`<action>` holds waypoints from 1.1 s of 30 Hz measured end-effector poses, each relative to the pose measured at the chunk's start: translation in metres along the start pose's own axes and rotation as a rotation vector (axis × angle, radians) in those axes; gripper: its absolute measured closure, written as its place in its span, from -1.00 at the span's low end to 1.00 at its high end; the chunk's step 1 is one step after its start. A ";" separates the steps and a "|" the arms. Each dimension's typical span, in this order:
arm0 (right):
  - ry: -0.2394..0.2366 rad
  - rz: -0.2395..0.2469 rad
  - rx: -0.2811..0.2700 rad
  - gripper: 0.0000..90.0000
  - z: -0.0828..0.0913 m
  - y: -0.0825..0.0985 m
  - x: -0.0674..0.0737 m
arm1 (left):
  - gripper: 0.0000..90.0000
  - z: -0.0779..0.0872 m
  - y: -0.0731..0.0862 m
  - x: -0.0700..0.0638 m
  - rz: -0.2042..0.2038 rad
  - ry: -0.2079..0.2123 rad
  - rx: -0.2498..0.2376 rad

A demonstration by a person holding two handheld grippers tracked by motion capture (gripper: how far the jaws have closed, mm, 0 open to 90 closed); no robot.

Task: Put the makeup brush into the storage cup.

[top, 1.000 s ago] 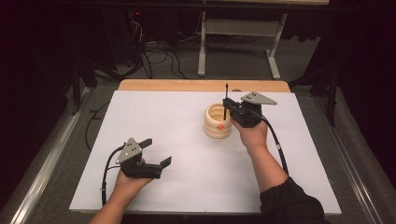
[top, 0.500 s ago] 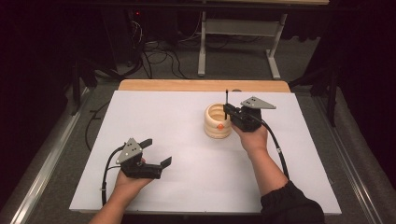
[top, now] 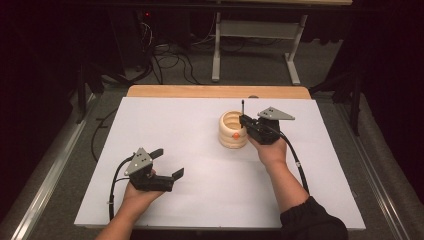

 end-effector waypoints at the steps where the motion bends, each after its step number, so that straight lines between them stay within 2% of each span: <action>1: 0.001 0.001 -0.003 0.89 0.000 -0.001 0.000 | -1.00 0.000 0.000 0.000 0.000 0.000 -0.001; 2: -0.001 -0.001 -0.004 0.85 0.000 -0.001 0.001 | -1.00 0.000 0.000 0.000 0.000 0.000 -0.001; 4: 0.003 0.010 -0.013 0.56 0.000 -0.002 0.001 | -1.00 0.000 0.000 0.000 -0.001 0.000 -0.001; 5: 0.001 0.007 -0.015 0.48 0.000 -0.002 0.001 | -1.00 0.000 0.000 0.000 0.000 -0.001 -0.001; 8: -0.007 0.003 -0.019 0.39 0.000 -0.003 0.002 | -1.00 0.000 0.000 0.000 -0.001 0.000 -0.001; 20: -0.023 0.007 -0.007 0.30 0.002 -0.002 0.004 | -1.00 0.000 0.000 0.001 0.000 -0.001 0.000; 33: -0.048 -0.003 -0.010 -0.31 0.005 -0.004 0.008 | -1.00 0.001 0.000 0.001 0.006 -0.003 -0.002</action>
Point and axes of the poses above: each handheld gripper's, and its own axes: z roughly backward along the jaws, y roughly out of its underside, x roughly to its left, the point moved 5 cm from there along -z, roughly forward along the jaws, and after that the axes turned 2 degrees about -z, right-handed, at the moved point
